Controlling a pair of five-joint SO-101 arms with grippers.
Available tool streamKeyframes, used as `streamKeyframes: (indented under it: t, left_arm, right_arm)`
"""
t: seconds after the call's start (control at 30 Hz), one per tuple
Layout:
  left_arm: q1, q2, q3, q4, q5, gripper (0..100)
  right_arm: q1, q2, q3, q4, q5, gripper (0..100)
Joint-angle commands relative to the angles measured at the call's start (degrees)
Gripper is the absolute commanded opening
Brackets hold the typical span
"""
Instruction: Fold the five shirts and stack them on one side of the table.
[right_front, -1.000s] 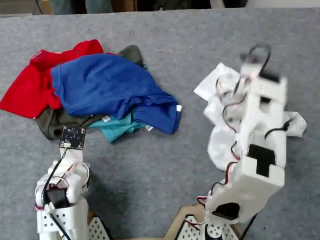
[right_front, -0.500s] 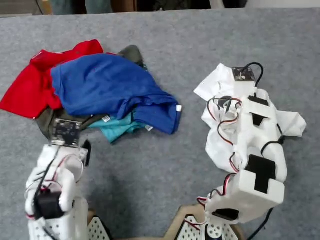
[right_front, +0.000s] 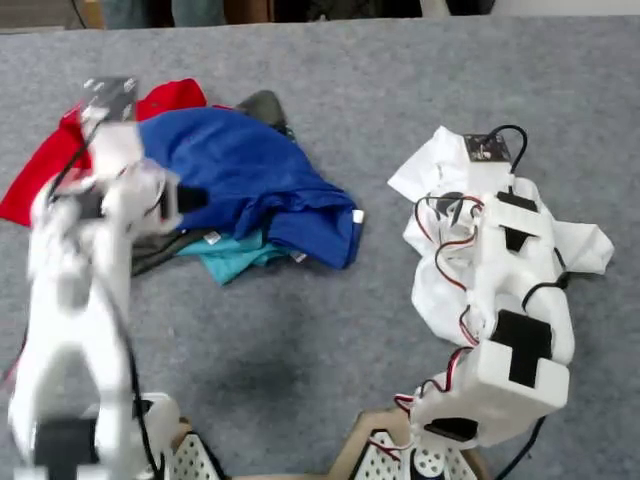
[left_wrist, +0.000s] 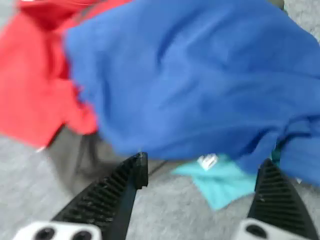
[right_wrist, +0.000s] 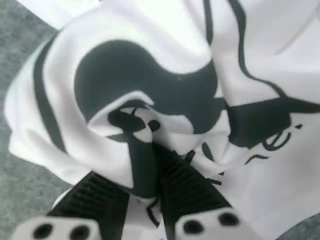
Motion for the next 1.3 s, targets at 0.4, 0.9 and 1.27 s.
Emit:
streamKeyframes:
  t: [0.4,0.9,1.27]
  left_arm:
    - [-1.54,62.77,-54.29,16.62,1.76,1]
    - [-26.15,63.74,-112.4,29.54,0.09,3]
    - [-30.55,62.15,-111.69,32.09,0.88,24]
  right_arm:
    - [-1.67,-0.04,1.1,-1.05,0.35,1.4]
    - [-1.67,-0.04,1.1,-1.05,0.26,1.4]
    - [-1.76,-0.04,1.1,-1.05,0.0,1.4]
